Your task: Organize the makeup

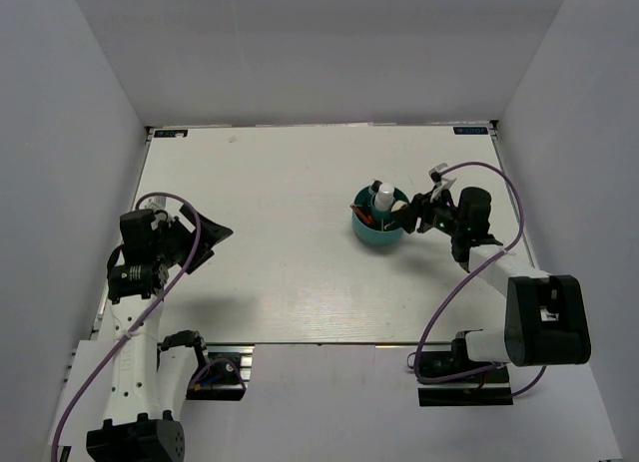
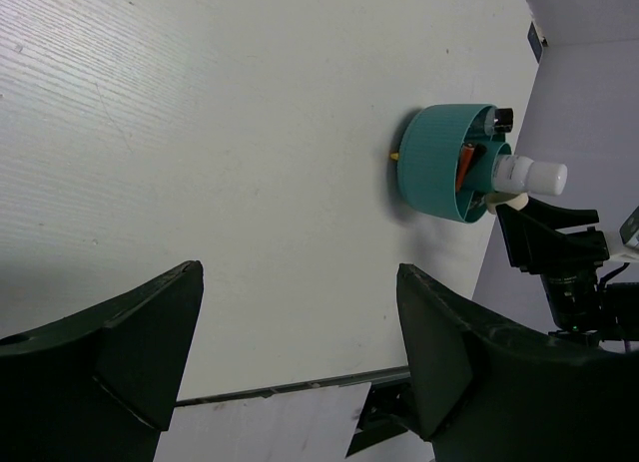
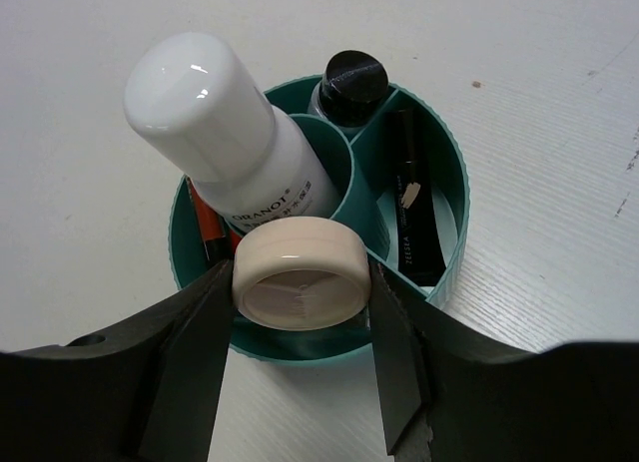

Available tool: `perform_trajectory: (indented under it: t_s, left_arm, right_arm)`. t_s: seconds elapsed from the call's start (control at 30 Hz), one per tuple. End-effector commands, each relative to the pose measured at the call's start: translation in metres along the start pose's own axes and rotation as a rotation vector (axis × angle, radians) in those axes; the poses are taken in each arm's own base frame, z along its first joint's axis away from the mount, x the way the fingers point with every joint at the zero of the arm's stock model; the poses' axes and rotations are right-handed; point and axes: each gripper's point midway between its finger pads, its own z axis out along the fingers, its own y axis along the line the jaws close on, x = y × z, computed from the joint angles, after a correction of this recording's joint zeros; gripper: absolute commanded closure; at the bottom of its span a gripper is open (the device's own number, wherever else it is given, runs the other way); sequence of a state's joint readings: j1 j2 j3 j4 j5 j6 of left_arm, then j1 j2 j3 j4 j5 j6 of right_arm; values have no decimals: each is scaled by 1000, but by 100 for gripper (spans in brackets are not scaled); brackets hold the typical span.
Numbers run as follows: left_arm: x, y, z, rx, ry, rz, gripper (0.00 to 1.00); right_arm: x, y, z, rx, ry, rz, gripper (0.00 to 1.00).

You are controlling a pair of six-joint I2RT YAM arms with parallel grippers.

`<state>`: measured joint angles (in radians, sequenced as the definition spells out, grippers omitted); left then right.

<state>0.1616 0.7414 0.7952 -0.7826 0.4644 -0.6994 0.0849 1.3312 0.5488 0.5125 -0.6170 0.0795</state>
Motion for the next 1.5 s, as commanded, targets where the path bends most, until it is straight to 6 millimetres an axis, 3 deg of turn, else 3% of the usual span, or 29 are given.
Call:
perform_trajectory:
  t_s: [0.0, 0.4, 1.2, 1.3, 1.47]
  left_arm:
    - [-3, -3, 1, 18, -9, 5, 12]
    - [-7, -4, 5, 18, -9, 2, 13]
    - [-10, -1, 11, 11, -5, -1, 13]
    - [-11, -1, 12, 12, -6, -2, 13]
    - [-11, -1, 12, 12, -6, -2, 13]
  right_arm:
    - [-33, 1, 6, -31, -83, -63, 100]
    - [-37, -6, 13, -39, -85, -68, 100]
    - [-11, -7, 14, -54, -33, -74, 100]
    - [-8, -6, 13, -52, -28, -73, 92]
    - [-6, -6, 11, -50, -23, -72, 70]
